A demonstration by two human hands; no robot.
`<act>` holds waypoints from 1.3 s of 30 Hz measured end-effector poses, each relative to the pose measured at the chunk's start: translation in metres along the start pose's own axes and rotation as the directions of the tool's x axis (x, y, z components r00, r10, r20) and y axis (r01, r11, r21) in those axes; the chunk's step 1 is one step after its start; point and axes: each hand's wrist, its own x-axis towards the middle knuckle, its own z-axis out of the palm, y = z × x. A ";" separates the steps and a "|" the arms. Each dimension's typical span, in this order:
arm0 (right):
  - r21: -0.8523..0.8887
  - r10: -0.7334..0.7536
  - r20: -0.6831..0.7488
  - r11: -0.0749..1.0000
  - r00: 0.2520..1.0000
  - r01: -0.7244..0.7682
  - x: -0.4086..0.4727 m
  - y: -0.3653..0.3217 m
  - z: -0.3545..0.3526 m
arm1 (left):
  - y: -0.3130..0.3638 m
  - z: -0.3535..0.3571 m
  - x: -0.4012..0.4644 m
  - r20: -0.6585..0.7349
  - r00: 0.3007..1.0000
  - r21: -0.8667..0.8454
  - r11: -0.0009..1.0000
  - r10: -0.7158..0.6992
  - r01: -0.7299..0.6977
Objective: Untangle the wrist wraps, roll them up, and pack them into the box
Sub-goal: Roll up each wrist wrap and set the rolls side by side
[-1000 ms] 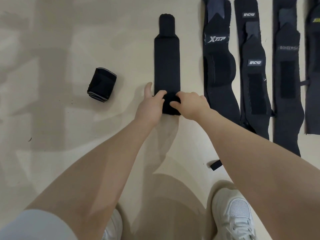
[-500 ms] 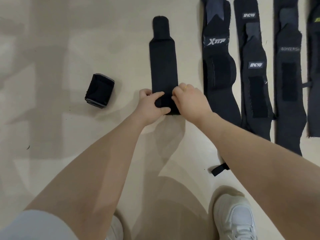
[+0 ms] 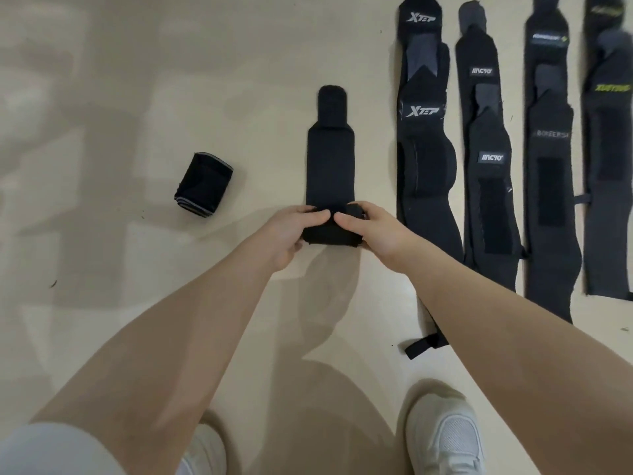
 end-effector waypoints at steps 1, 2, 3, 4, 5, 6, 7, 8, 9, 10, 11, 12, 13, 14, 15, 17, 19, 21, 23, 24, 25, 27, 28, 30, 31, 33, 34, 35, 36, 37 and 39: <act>0.089 0.024 0.018 0.996 1.000 -0.025 -0.005 0.001 0.002 | -0.006 0.000 -0.004 -0.015 1.000 -0.071 0.997 -0.010 0.009; 0.135 0.034 0.021 0.990 0.999 -0.037 -0.010 0.002 0.005 | -0.010 0.001 -0.010 -0.031 1.000 -0.142 0.990 -0.004 0.000; 0.172 0.031 0.017 0.984 0.999 -0.033 -0.014 0.003 0.008 | -0.011 0.002 -0.017 -0.037 0.999 -0.197 0.980 0.009 -0.016; 0.213 0.015 0.009 0.977 1.000 -0.016 -0.019 0.002 0.012 | -0.010 0.004 -0.025 -0.027 0.999 -0.242 0.970 0.028 -0.033; 0.252 -0.007 -0.003 0.968 1.000 0.007 -0.024 -0.002 0.015 | -0.007 0.006 -0.032 -0.014 0.998 -0.290 0.955 0.057 -0.059; 0.281 -0.028 -0.018 0.959 0.999 0.032 -0.031 -0.010 0.019 | -0.001 0.009 -0.041 -0.014 0.996 -0.346 0.934 0.092 -0.091; 0.291 -0.047 -0.034 0.955 0.998 0.055 -0.039 -0.021 0.023 | 0.007 0.011 -0.049 -0.033 0.992 -0.389 0.913 0.118 -0.122; 0.285 -0.066 -0.054 0.955 0.996 0.079 -0.048 -0.034 0.027 | 0.016 0.013 -0.059 -0.048 0.989 -0.418 0.896 0.143 -0.150; 0.272 -0.089 -0.078 0.956 0.993 0.106 -0.058 -0.049 0.031 | 0.027 0.015 -0.069 -0.051 0.985 -0.443 0.880 0.165 -0.170; 0.266 -0.110 -0.098 0.955 0.989 0.133 -0.068 -0.064 0.035 | 0.040 0.017 -0.082 -0.046 0.981 -0.467 0.864 0.188 -0.188; 0.268 -0.136 -0.113 0.950 0.984 0.162 -0.078 -0.080 0.037 | 0.053 0.018 -0.095 -0.042 0.975 -0.487 0.847 0.219 -0.211; 0.280 -0.165 -0.123 0.940 0.979 0.194 -0.090 -0.096 0.039 | 0.066 0.018 -0.109 -0.043 0.966 -0.490 0.837 0.255 -0.243; 0.296 -0.199 -0.128 0.927 0.972 0.229 -0.102 -0.111 0.041 | 0.080 0.018 -0.123 -0.043 0.955 -0.480 0.832 0.294 -0.277; 0.317 -0.238 -0.127 0.910 0.963 0.266 -0.115 -0.127 0.043 | 0.093 0.017 -0.138 -0.036 0.942 -0.454 0.834 0.334 -0.313; 0.334 -0.278 -0.128 0.891 0.952 0.306 -0.127 -0.140 0.045 | 0.106 0.017 -0.153 -0.028 0.928 -0.427 0.835 0.372 -0.348; 0.371 -0.338 -0.145 0.853 0.930 0.367 -0.149 -0.162 0.051 | 0.127 0.016 -0.180 -0.022 0.894 -0.366 0.829 0.447 -0.423; 0.399 -0.360 -0.167 0.827 0.918 0.396 -0.166 -0.178 0.058 | 0.142 0.013 -0.201 -0.032 0.855 -0.301 0.811 0.517 -0.502; 0.397 -0.353 -0.142 0.835 0.925 0.379 -0.178 -0.188 0.062 | 0.149 0.011 -0.216 -0.042 0.817 -0.247 0.786 0.575 -0.567; 0.339 -0.344 -0.094 0.871 0.934 0.355 -0.185 -0.192 0.064 | 0.148 0.008 -0.224 -0.042 0.793 -0.201 0.773 0.607 -0.602; 0.320 -0.334 -0.083 0.883 0.939 0.343 -0.188 -0.191 0.064 | 0.145 0.008 -0.226 -0.025 0.790 -0.183 0.774 0.612 -0.606; 0.301 -0.323 -0.087 0.893 0.942 0.334 -0.189 -0.189 0.062 | 0.141 0.008 -0.226 0.002 0.792 -0.170 0.780 0.611 -0.602; 0.253 -0.306 -0.104 0.912 0.946 0.323 -0.188 -0.183 0.056 | 0.134 0.009 -0.224 0.063 0.801 -0.133 0.800 0.596 -0.585; 0.230 -0.293 -0.116 0.922 0.949 0.312 -0.188 -0.182 0.053 | 0.131 0.011 -0.224 0.086 0.803 -0.100 0.807 0.590 -0.582; 0.193 -0.251 -0.126 0.943 0.960 0.272 -0.189 -0.178 0.045 | 0.131 0.014 -0.225 0.113 0.803 -0.014 0.809 0.585 -0.587; 0.178 -0.225 -0.119 0.953 0.967 0.244 -0.189 -0.176 0.041 | 0.131 0.015 -0.226 0.121 0.806 0.033 0.809 0.579 -0.586; 0.155 -0.185 -0.094 0.968 0.978 0.197 -0.191 -0.173 0.034 | 0.129 0.017 -0.229 0.153 0.813 0.095 0.811 0.562 -0.578; 0.155 -0.174 -0.078 0.970 0.982 0.185 -0.194 -0.173 0.032 | 0.129 0.018 -0.231 0.186 0.809 0.097 0.809 0.558 -0.580; 0.172 -0.172 -0.064 0.968 0.983 0.180 -0.196 -0.174 0.029 | 0.128 0.018 -0.234 0.225 0.794 0.096 0.799 0.564 -0.594; 0.201 -0.173 -0.051 0.963 0.984 0.180 -0.197 -0.176 0.026 | 0.128 0.019 -0.236 0.264 0.770 0.109 0.776 0.580 -0.622; 0.229 -0.184 -0.040 0.955 0.982 0.188 -0.197 -0.177 0.023 | 0.128 0.020 -0.238 0.296 0.744 0.131 0.746 0.599 -0.653; 0.260 -0.220 -0.023 0.941 0.975 0.218 -0.196 -0.179 0.021 | 0.128 0.024 -0.238 0.302 0.711 0.155 0.703 0.636 -0.694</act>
